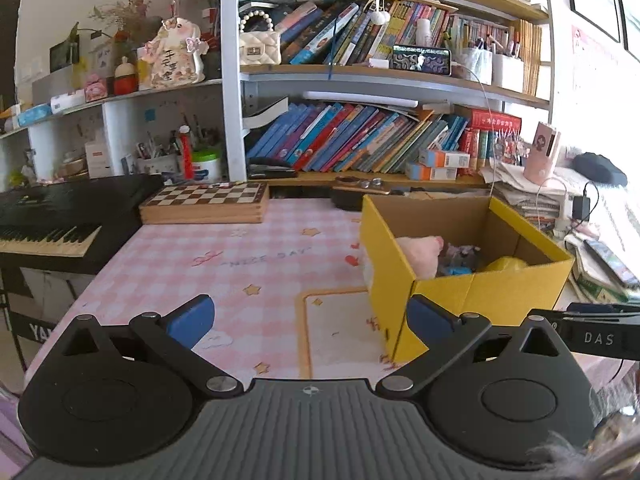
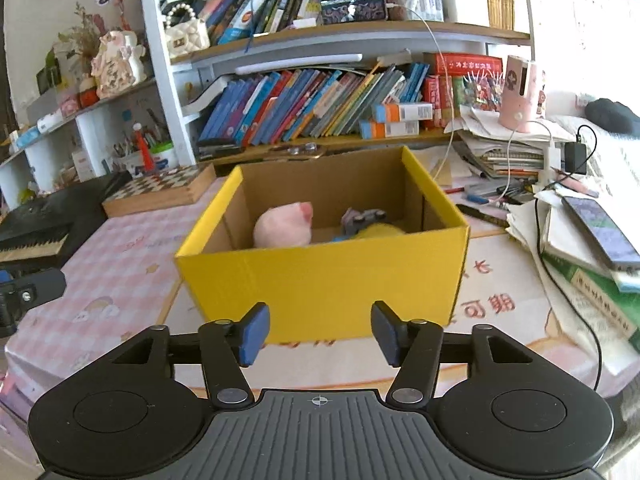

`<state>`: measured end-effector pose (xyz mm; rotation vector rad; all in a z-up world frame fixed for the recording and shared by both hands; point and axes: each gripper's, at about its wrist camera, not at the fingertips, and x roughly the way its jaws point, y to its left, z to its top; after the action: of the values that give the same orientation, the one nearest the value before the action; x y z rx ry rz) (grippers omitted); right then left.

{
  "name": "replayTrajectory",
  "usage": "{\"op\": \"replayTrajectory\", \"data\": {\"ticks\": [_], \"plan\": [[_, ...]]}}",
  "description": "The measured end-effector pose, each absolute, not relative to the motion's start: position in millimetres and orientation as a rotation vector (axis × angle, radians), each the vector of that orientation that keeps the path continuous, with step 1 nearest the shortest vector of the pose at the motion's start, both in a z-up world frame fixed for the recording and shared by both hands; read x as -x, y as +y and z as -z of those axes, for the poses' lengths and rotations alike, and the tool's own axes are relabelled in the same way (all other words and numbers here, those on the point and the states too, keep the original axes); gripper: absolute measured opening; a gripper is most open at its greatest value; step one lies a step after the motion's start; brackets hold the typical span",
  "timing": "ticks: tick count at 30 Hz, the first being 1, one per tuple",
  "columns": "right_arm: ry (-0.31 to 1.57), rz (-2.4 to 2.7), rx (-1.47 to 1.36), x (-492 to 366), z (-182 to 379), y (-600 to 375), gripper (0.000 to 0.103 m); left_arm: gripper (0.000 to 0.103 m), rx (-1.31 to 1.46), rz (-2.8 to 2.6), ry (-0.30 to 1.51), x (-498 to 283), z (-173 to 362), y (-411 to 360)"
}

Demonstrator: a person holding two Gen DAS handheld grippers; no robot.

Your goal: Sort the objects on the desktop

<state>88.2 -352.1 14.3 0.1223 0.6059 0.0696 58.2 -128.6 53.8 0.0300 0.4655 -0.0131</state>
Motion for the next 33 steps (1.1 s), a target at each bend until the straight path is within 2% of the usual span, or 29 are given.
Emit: {"op": "replayTrajectory", "data": {"ticks": [1, 11, 17, 21, 33], "plan": [[0.605, -0.069, -0.121, -85, -15, -348, 0.064, 0.103, -0.039, 0.01, 0.463, -55, -53, -126], [0.611, -0.028, -0.111, -57, -15, -308, 0.071, 0.103, -0.018, 0.006, 0.489, -27, -45, -85], [0.636, -0.013, -0.086, -44, -10, -287, 0.084, 0.103, -0.033, 0.015, 0.505, -17, -41, -72], [0.641, -0.012, -0.067, -36, -8, -275, 0.089, 0.103, -0.022, 0.015, 0.526, -11, -35, -62], [0.683, -0.024, -0.05, -23, 3, -253, 0.089, 0.103, 0.004, -0.014, 0.567, 2, -23, -40]]}}
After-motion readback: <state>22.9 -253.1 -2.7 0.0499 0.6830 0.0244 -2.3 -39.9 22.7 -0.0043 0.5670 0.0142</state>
